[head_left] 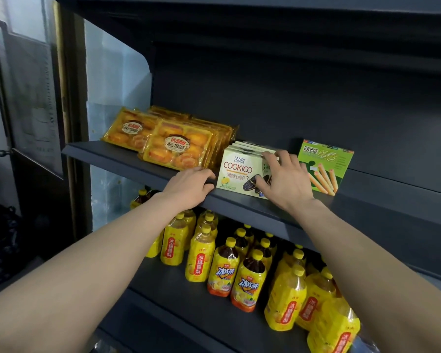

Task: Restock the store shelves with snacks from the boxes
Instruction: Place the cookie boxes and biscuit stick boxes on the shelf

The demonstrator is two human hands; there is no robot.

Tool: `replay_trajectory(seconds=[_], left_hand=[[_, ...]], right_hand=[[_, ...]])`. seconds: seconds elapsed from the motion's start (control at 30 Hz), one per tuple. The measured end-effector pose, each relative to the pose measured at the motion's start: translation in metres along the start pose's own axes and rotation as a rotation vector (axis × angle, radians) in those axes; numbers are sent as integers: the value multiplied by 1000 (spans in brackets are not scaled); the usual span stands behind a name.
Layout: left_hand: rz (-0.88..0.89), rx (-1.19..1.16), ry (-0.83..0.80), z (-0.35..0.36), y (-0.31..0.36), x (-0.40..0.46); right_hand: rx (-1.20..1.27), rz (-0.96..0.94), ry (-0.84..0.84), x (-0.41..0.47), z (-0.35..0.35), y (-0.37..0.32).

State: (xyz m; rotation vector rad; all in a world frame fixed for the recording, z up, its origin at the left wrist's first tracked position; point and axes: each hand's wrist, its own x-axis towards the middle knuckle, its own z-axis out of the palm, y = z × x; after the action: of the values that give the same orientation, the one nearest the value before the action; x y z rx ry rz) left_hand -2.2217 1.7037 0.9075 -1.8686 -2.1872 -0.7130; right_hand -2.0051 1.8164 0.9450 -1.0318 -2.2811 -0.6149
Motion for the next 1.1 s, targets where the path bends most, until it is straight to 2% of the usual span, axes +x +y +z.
replay_trajectory(seconds=[0.33,0.57,0.8,1.1], left_hand=[[124,-27,258,18,-15,-88],[110,-59,209,91,-47,-183],[-57,-120,22,207,-86,-290],[-294,-128,-340,377,-106,-480]], right_hand=[[-4,-72,110,-80,-10,-57],[57,-128,109,-180,40,-105],[227,-156,-183,-319,134,-154],[375,-83,-825,-545,267,-208]])
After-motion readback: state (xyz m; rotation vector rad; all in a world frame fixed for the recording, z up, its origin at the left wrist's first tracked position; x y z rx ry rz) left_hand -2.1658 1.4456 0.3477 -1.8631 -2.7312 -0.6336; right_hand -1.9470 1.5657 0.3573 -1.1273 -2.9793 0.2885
